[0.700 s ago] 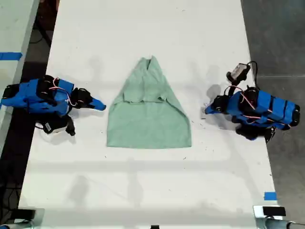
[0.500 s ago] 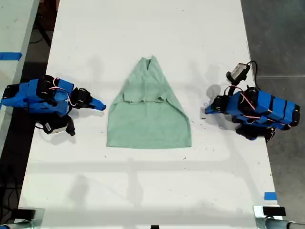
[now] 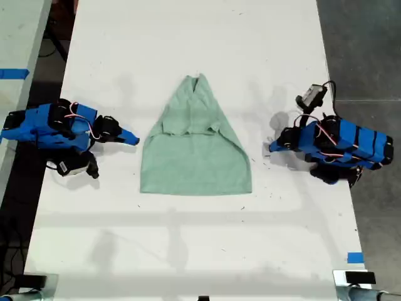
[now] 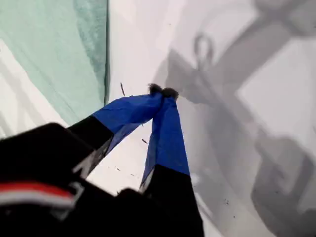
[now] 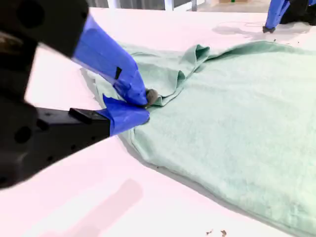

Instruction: Fold t shirt

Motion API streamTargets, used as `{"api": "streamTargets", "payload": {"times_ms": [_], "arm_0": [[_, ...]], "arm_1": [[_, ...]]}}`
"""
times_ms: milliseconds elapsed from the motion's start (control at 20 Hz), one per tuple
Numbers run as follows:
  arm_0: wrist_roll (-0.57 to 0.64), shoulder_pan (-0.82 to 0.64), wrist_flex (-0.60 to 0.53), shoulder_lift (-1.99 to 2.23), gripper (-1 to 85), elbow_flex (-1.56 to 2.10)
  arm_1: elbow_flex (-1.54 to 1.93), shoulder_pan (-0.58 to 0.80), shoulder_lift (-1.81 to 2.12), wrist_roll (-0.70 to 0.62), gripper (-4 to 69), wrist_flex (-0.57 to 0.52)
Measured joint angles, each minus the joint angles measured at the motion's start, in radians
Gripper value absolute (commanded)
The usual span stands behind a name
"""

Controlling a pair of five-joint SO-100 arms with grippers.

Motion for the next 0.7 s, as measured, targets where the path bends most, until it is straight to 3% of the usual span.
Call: {"api": "streamTargets", "payload": {"times_ms": [250,300,350,450,700], "arm_0": [[0.0,0.0,0.0,0.0,-0.1,0.0],[0.0,0.0,0.0,0.0,-0.1,0.0],[0.0,0.0,0.0,0.0,-0.1,0.0],[0.0,0.0,0.005,0.0,-0.1,0.0],[0.0,0.0,0.005,0.0,-0.1,0.0]], "arm_1": [[-0.244,-0.028,-0.327,0.13,-2.2,-0.018],[-0.348,-0.063,-0.483,0.135,0.6,-0.052],[-0.457,-0.086,-0.657,0.138,10.9,-0.08],[-0.655,-0.144,-0.963,0.156,19.4,-0.115],[-0.91,-0.25,-1.471,0.209,21.3,-0.172]]}}
